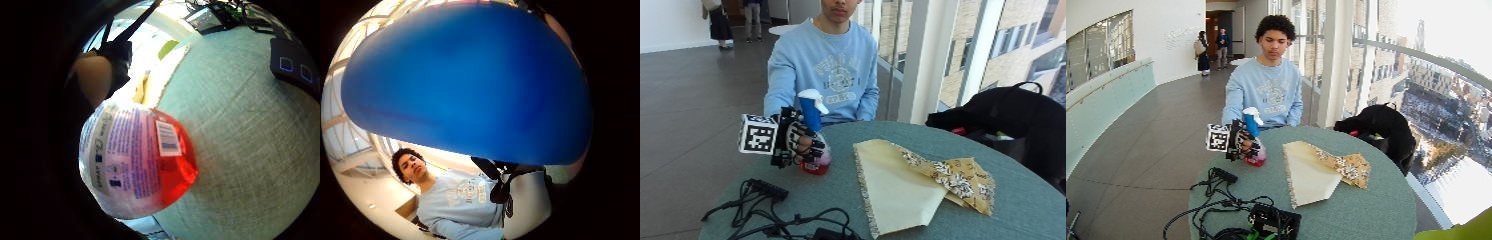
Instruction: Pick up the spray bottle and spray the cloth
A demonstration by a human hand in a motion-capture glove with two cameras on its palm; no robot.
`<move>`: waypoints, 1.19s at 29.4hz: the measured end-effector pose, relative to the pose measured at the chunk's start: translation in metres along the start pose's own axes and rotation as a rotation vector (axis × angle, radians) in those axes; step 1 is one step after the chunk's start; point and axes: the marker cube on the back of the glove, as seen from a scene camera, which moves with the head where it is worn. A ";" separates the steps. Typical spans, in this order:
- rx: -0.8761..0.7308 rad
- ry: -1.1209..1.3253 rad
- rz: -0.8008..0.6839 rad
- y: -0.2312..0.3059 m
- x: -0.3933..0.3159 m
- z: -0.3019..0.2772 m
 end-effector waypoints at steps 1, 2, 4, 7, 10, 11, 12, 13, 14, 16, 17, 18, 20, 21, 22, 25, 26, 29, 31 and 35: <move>0.004 0.007 0.003 0.000 0.001 0.000; 0.004 0.016 0.003 0.000 0.002 0.000; 0.001 0.033 -0.004 0.001 0.005 0.000; 0.023 0.044 -0.025 0.001 0.006 0.001; 0.066 0.050 -0.031 0.001 0.006 0.001; 0.080 0.052 -0.027 0.001 0.006 0.001; 0.091 0.055 -0.023 0.000 0.005 0.001; 0.100 0.059 -0.020 0.000 0.004 0.001; 0.109 0.061 -0.021 -0.001 0.004 0.001; 0.131 0.066 -0.028 -0.002 0.003 0.001; 0.143 0.068 -0.033 -0.002 0.003 0.001; 0.153 0.071 -0.038 -0.002 0.003 0.001; 0.161 0.084 -0.037 -0.003 0.001 0.000; 0.160 0.092 -0.032 -0.004 0.000 -0.001; 0.156 0.101 -0.029 -0.004 -0.003 -0.002; 0.135 0.135 -0.022 -0.009 -0.014 -0.008; 0.130 0.150 -0.017 -0.012 -0.019 -0.010; 0.115 0.212 -0.007 -0.024 -0.036 -0.014; 0.094 0.263 -0.006 -0.033 -0.047 -0.015; 0.032 0.379 0.017 -0.055 -0.070 -0.010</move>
